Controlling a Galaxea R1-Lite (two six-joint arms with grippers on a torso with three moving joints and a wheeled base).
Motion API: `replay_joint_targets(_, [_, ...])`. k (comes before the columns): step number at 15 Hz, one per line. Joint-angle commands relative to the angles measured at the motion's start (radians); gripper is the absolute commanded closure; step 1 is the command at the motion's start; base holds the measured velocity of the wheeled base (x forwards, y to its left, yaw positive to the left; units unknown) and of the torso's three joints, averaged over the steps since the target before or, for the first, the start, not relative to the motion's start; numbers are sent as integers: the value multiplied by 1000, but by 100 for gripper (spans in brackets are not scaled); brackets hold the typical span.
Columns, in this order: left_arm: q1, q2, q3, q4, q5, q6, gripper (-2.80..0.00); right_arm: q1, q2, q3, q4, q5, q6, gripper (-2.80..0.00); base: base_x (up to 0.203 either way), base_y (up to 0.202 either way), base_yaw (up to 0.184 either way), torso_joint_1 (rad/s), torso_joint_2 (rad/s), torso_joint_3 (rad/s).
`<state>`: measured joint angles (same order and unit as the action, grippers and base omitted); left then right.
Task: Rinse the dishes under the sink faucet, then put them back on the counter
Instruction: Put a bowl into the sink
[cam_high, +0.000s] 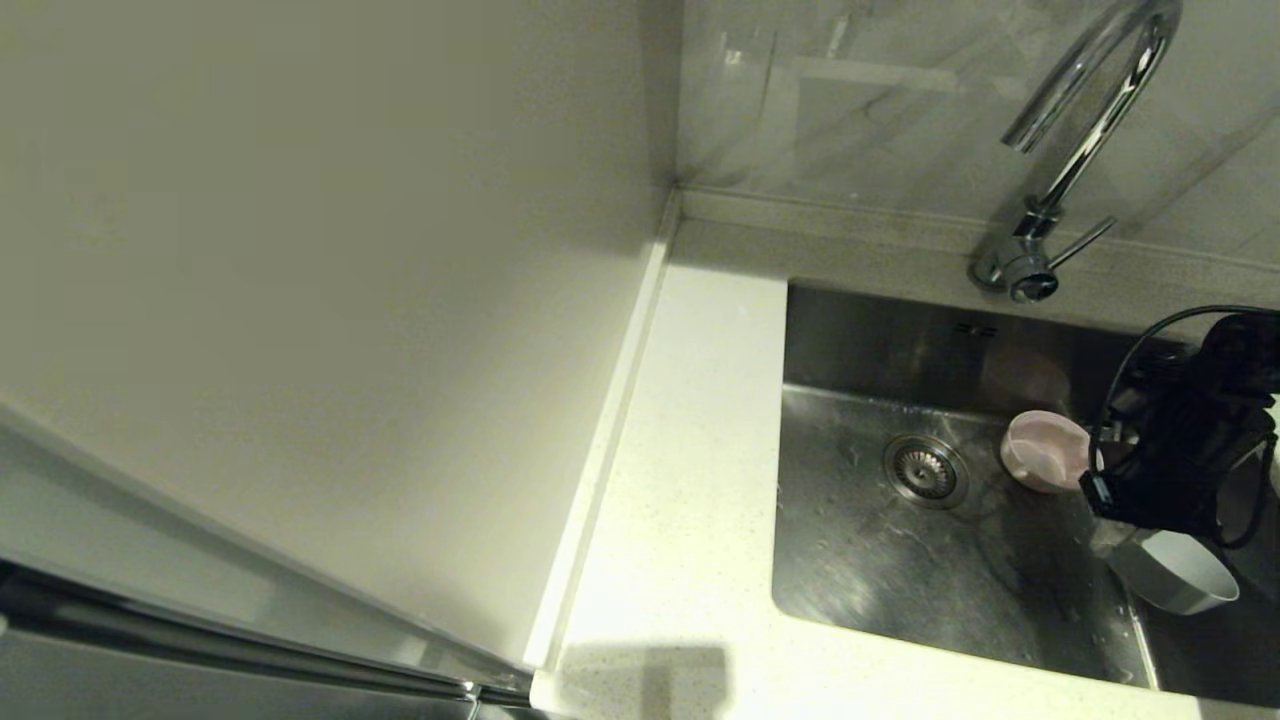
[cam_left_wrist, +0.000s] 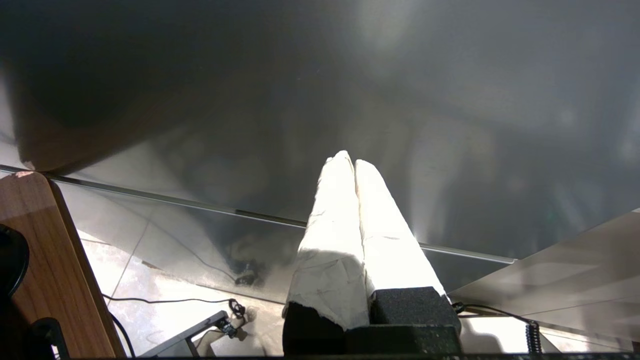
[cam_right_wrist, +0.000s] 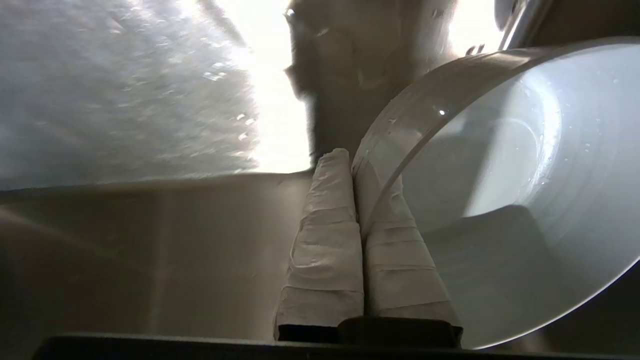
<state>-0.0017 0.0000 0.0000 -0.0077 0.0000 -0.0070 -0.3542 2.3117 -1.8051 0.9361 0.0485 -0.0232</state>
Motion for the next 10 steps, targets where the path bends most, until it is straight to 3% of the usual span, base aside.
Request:
replay_joint_targets(1, [0,0,3,0,0,-1,0,-12,32,20,-53,8,-68,0,0,0,0,0,0,0])
replay_joint_targets(5, [0,0,3,0,0,-1,0,-13,47,47,-187,36,-141,0,0,0,0,0,0,0])
replay_joint_targets(8, [0,0,3,0,0,-1,0,-11,50,144,-380,35,-187,0,0,0,0,0,0,0])
replay_joint_targets(10, [0,0,3,0,0,-1,0,-12,47,181,-411,34,-207,0,0,0,0,0,0,0])
